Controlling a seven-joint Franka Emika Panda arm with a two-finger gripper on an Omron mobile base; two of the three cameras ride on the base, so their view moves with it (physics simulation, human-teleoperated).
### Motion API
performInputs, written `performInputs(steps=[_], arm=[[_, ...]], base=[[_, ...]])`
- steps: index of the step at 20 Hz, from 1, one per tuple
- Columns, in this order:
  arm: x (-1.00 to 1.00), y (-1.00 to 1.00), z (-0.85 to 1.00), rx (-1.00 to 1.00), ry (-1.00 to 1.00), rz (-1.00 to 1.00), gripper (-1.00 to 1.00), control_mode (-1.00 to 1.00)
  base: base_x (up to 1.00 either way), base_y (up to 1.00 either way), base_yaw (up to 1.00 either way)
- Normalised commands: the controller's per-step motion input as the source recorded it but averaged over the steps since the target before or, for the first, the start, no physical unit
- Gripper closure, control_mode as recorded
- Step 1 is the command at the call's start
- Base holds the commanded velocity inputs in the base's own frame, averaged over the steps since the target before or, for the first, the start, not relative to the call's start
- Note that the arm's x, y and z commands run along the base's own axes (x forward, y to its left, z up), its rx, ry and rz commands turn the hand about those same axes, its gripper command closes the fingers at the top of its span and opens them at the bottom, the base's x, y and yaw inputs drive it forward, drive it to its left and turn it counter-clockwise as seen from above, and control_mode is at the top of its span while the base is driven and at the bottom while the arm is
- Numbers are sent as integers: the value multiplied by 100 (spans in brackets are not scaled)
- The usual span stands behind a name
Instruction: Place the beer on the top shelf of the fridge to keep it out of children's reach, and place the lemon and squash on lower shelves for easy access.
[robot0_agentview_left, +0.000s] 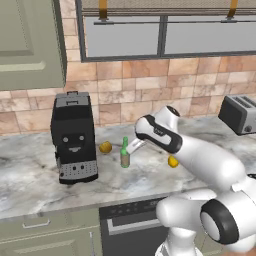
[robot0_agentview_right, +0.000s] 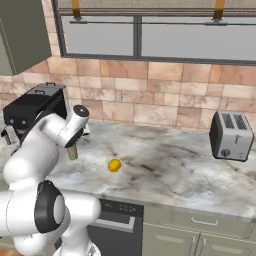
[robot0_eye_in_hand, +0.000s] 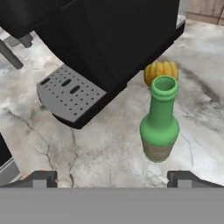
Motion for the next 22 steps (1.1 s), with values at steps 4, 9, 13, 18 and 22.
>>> performInputs(steps=[4, 9, 13, 18, 22], arm=[[21, 11, -11, 0, 0, 0, -100, -100], [19, 10, -12, 0, -1, 0, -100, -100], [19, 3, -6, 0, -3, 0, -100, -100], [19, 0, -5, 0, -4, 0, -100, -100], [17, 0, -8, 0, -5, 0, -100, -100]], base=[[0, 0, 0], [0, 0, 0], [0, 0, 0], [0, 0, 0], [0, 0, 0]])
